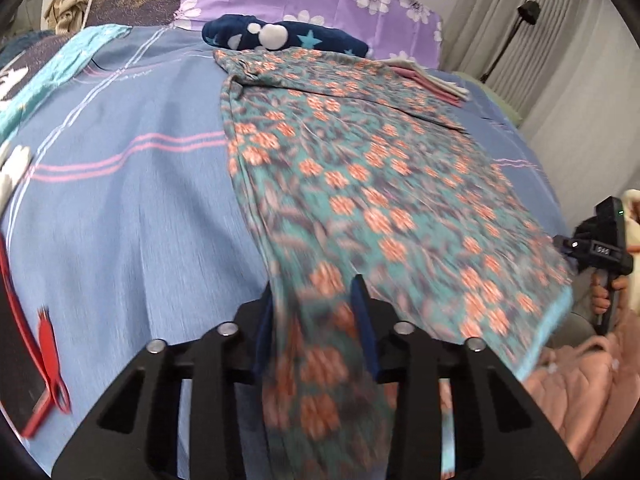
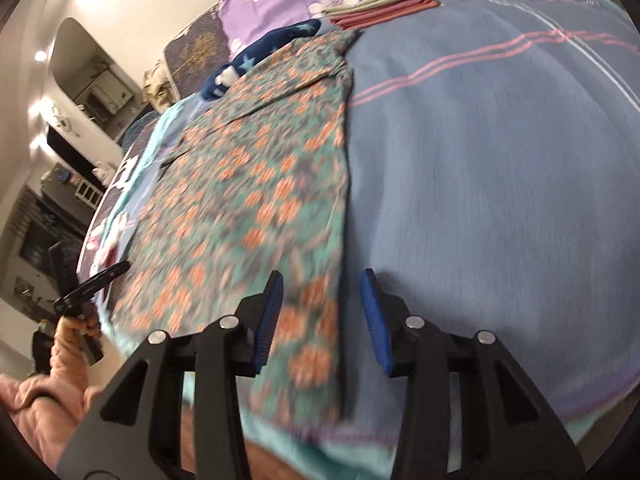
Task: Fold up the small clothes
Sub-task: 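Grasp the shirt hem with the right gripper and lift it toward the collar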
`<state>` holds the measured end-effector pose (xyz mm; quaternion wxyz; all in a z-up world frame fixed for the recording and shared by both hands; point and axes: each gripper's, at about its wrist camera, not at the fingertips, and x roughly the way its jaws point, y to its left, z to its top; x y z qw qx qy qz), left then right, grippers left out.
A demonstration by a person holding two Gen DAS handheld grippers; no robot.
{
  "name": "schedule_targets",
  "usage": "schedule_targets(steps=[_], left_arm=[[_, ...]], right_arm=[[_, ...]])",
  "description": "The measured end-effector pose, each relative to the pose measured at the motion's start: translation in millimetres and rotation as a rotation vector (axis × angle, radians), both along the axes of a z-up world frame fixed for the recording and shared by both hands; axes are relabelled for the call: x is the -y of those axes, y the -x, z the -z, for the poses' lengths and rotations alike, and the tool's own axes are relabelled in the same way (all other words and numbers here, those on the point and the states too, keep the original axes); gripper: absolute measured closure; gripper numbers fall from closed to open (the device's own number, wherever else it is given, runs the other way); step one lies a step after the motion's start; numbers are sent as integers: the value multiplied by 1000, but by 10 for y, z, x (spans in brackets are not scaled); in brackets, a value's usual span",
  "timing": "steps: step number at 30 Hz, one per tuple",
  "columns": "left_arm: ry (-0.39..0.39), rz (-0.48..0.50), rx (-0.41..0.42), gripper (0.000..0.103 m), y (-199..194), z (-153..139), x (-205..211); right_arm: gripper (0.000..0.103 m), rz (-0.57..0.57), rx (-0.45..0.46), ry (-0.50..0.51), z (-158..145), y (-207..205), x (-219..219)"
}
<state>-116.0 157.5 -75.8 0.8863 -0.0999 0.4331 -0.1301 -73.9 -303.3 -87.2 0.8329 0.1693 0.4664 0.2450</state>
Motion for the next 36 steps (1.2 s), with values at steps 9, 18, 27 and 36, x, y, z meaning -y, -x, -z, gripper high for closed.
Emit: schedule_targets(steps=[9,18,27,36], left_arm=[[20,13,35,61,-96,78,93],[57,-12,36,66,20,88,25],[130,16,129,99,-111,-95,139],[220,64,433,100,186,-1105,317]], right_arm=[[55,-30,-18,-149,114,-265,-34],[55,-89,-26,-114,80,-102,-22],[99,-39,-30,-281,11,-444,-117],[100,-46,300,-397,-1142,-102,278]])
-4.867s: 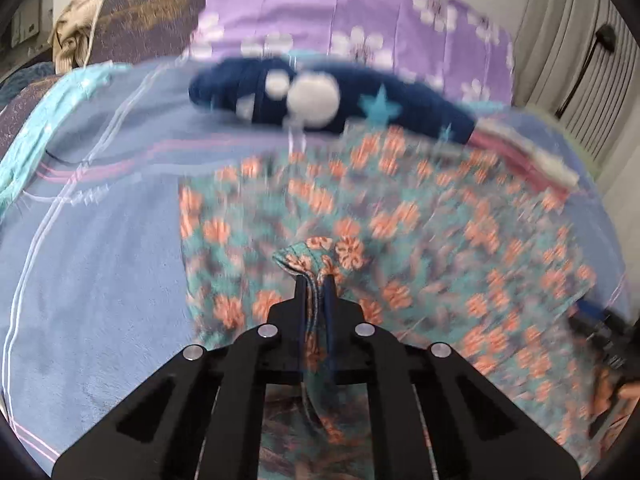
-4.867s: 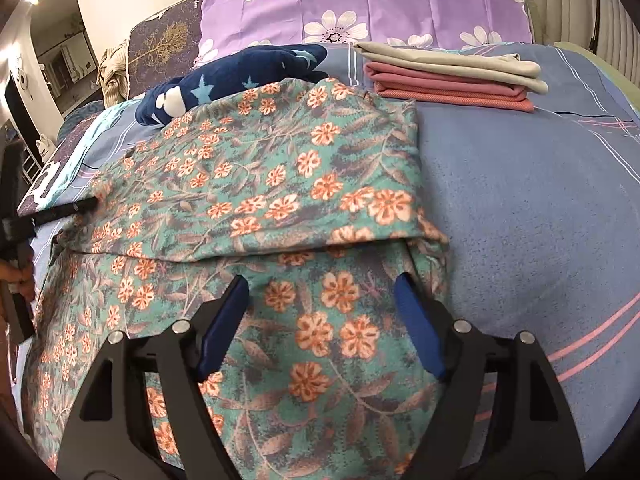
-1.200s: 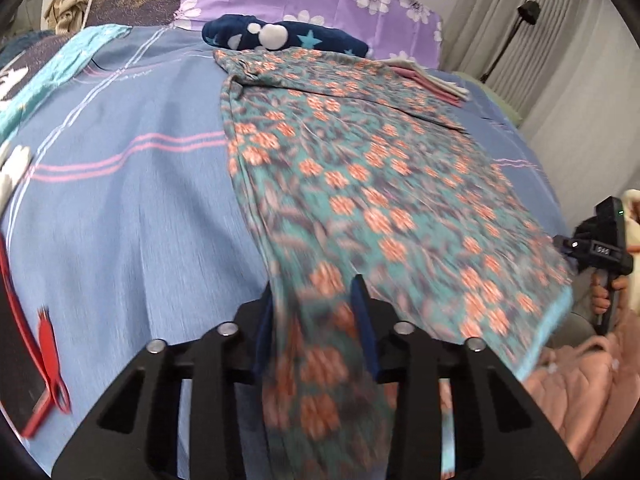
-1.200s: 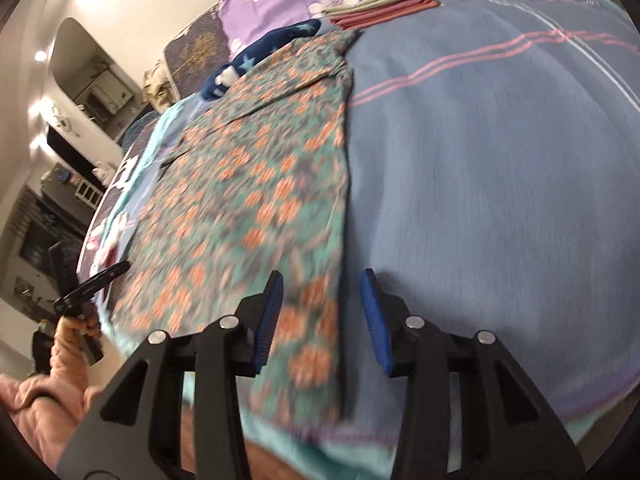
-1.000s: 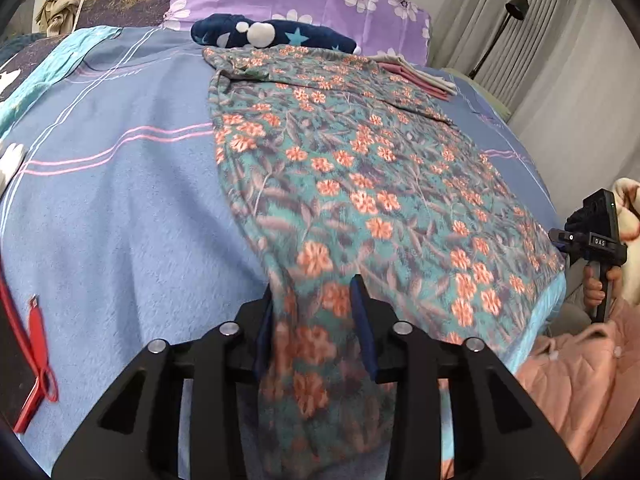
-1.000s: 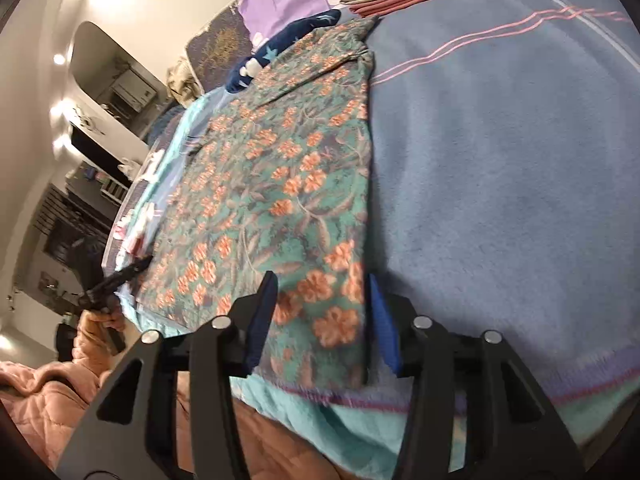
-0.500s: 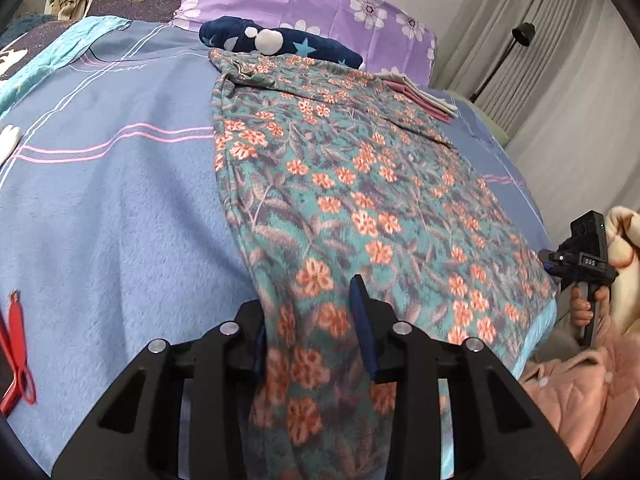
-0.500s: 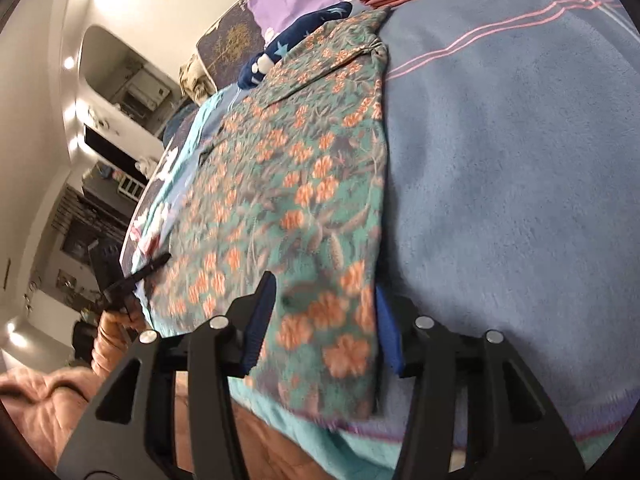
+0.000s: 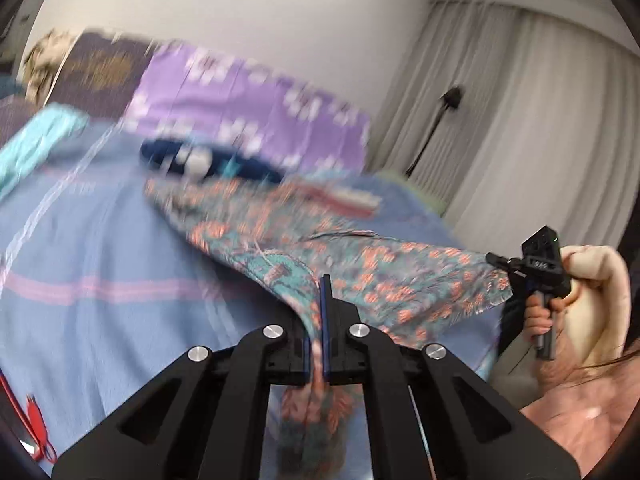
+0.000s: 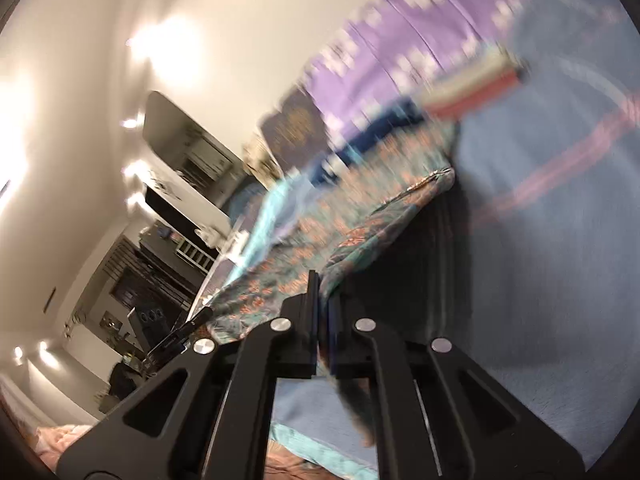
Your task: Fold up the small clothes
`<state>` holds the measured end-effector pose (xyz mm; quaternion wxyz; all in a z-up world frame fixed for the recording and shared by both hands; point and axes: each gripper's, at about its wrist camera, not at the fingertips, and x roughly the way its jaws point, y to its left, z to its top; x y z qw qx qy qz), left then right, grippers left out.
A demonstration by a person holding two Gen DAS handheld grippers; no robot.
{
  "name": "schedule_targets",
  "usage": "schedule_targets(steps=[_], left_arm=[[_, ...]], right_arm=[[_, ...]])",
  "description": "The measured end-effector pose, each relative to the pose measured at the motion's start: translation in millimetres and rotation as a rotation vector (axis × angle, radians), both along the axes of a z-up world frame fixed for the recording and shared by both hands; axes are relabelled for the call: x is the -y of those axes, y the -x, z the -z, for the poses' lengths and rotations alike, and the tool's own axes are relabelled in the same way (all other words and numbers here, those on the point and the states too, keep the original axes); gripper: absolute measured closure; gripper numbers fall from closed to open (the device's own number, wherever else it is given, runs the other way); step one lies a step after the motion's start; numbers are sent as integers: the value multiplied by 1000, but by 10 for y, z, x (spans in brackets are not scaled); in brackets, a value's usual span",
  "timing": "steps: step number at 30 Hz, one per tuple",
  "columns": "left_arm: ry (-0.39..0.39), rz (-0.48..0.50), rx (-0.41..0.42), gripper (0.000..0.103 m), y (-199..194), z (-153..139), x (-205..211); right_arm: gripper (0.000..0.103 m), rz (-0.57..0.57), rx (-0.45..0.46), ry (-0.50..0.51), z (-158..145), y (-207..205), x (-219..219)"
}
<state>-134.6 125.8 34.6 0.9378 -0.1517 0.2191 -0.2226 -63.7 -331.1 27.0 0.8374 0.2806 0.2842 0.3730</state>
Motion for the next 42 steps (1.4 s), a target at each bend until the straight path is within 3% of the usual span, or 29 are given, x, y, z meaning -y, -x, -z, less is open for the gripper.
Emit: schedule_targets(steps=[4,7,12,20,30,42], left_arm=[[-20,27,90,100,362,-300,101],[-91,10,69,99,454,-272,201],[-62,-6,-13,100,246,-66,168],[-74,-48,-22,100,-27,-124,99],[-103,-105,-47,100,-688,-235,-32],[-108,-142,-160,99,-1381,78,-149]], right_arm=[[100,50,143,55,-309,494,261],[99,112,124,143,-243,609,336],[99,123,-22,56,112,294,371],[99,127,-2,88,-14,-151,135],[99,155,-24,141,-39,-968,-60],[98,148,-142,240,366,-1611,-257]])
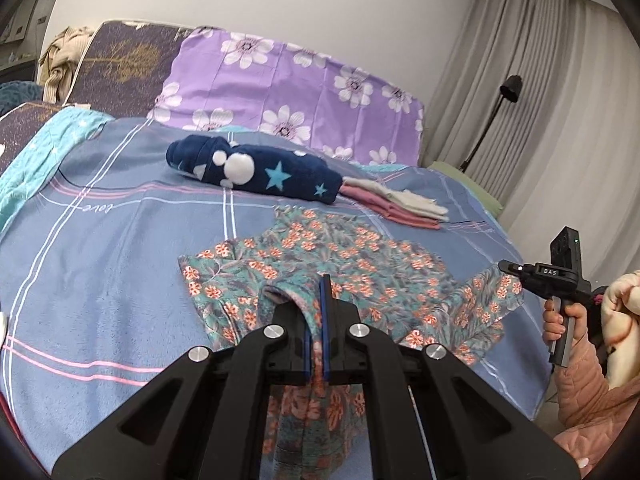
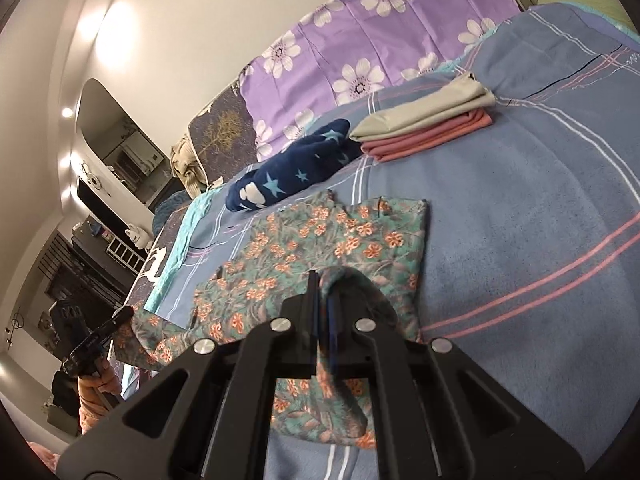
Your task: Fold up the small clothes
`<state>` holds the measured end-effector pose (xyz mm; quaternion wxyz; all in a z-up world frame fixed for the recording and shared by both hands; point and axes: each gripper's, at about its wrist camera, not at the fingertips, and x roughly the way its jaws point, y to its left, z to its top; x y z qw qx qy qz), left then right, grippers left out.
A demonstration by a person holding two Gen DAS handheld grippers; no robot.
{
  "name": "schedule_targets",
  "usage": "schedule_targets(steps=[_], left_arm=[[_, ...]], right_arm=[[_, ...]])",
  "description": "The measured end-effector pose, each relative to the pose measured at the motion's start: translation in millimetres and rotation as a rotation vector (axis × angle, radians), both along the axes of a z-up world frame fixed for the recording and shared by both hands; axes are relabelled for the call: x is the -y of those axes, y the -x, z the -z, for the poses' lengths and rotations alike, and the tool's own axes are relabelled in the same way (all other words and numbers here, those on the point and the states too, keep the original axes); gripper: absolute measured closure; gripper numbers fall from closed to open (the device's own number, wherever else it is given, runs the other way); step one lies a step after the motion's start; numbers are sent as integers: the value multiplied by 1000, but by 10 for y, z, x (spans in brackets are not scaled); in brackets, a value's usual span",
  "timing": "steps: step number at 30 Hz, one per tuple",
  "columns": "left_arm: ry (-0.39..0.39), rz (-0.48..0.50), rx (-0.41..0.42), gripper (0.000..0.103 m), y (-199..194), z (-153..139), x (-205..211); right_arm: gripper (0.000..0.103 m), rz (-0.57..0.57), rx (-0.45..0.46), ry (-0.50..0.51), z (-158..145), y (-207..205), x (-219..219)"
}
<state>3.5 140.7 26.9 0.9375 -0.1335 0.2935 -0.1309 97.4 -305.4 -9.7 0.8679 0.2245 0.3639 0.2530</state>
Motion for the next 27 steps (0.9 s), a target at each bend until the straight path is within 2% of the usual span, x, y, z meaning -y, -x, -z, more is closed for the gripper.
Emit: schedule_targets(steps=[4,7,10,15,23,24,25,26,27], left_arm=[[-20,-37,-91,99,-231,306,-68],[-34,-83,-184,99,-399,598,-143],[-15,-100,-255,99,-479,872,-177],[-16,-100,-249,98,-484,935,-190],[-22,-108,-252,95,-498,933,-178],[-24,-108,-252,95,-496,934,-174],[-26,-108,-252,95,-486,934,-171],[-26,-109,-253,95,-486,935,-170],[-25,-110,-255,95,-489,935,-170]], right_arm=[[95,-3,-56,95,263,-195,-122],[75,15,-135,180,520,-327,-157],[64,41,-151,136,545,-378,-5],[62,112,-138,112,393,-590,245],[58,53,-186,185,520,-1283,-17],[56,26,-205,184,559,-1368,-79],[48,-1,-225,172,598,-1419,-118],[48,-13,-234,162,619,-1438,-140],[57,-16,-237,156,622,-1452,-161]])
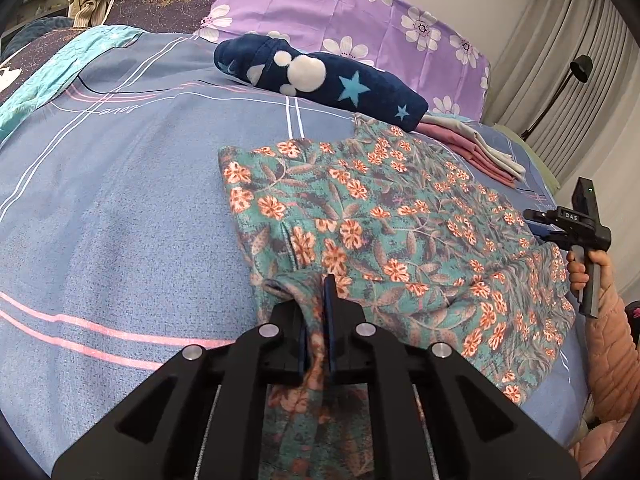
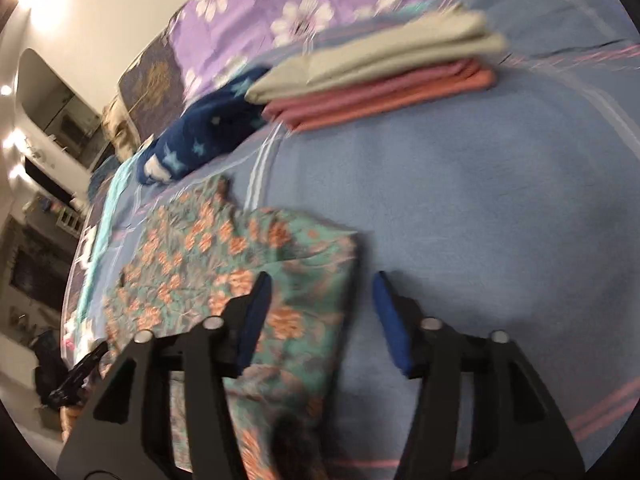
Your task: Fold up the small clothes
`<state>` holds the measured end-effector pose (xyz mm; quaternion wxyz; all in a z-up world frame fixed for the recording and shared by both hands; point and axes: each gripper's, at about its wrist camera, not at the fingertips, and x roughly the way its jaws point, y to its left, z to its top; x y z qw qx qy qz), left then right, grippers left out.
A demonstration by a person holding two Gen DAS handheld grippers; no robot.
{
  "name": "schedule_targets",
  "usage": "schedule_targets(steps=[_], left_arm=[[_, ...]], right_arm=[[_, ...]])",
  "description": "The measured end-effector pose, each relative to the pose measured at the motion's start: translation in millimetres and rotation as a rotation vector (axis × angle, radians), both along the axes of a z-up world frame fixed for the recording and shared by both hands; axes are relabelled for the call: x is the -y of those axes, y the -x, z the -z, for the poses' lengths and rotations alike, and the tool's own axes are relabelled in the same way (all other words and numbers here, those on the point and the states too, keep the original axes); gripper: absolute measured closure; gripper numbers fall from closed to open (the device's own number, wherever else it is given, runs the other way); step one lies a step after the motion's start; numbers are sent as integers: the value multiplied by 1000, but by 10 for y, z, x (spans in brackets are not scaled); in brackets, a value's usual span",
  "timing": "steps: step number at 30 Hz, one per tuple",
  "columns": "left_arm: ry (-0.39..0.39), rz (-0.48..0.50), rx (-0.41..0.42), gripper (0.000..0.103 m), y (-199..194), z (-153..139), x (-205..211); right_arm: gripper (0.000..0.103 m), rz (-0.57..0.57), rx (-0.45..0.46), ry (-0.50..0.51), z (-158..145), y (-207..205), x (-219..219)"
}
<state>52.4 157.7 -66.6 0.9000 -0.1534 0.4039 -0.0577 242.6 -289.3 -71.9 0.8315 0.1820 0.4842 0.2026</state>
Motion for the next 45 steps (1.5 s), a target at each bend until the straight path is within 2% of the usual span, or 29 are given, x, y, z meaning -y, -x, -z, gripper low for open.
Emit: schedule_targets(steps=[1,2,4,5,8,11,12,14,16,18,19,20,22,24,25,26,27,29,32,35,41,43,45], left_arm=[[0,-1,-1,94,-4,1,3],[-3,-2,-2,94,-4,-1,7],[-12,-1,-1,94,-2,-3,16],[-16,0,-1,94,-8,-3,27],[-22,2,-3,94,-15,0,33],[-46,5,-4,89,0,-44,51],[-58,2,-4,86,7,-77,57],[-95,-5,14,81,36,-200,83],[-145,4,55,81,57,-412,142],[-170,36,99,79,34,-608,233],[-181,65,118,73,-12,-701,306],[-196,110,137,67,-98,-801,422],[-262,190,160,64,-330,-946,714],[-342,230,161,59,-534,-1011,987],[-382,236,154,54,-634,-1023,1116],[-431,231,145,52,-728,-1024,1272],[-459,228,139,52,-797,-1010,1359],[-493,233,120,52,-875,-949,1494],[-504,222,97,52,-853,-868,1496],[-499,148,39,52,-771,-798,1277],[-435,-25,-82,52,-456,-773,661],[-415,-34,-114,52,-354,-782,561],[-402,16,-177,51,-239,-744,528]], right_arm=[[102,-8,3,-15,-25,4,-10],[101,2,30,-25,-83,35,4],[101,52,160,58,-333,162,52],[101,48,188,85,-389,199,56],[101,28,179,155,-331,208,14],[99,75,190,271,-246,239,-25],[96,97,197,276,-242,260,18],[92,117,193,226,-234,315,108],[92,95,207,164,-278,454,157],[91,9,230,105,-327,669,158],[84,-28,234,87,-332,726,133],[72,-76,242,69,-328,824,99],[65,-128,246,68,-323,940,16],[65,-155,236,50,-273,990,-45],[70,-164,224,43,-236,1003,-81],[87,-180,213,37,-201,1027,-98],[93,-204,205,30,-167,1076,-117],[96,-235,227,19,-170,1203,-118],[97,-299,279,-40,-240,1416,-87],[97,-359,314,-70,-295,1581,-82],[97,-385,289,-75,-224,1662,-62],[97,-391,282,-81,-189,1712,-46],[97,-392,276,-85,-161,1729,-42]])
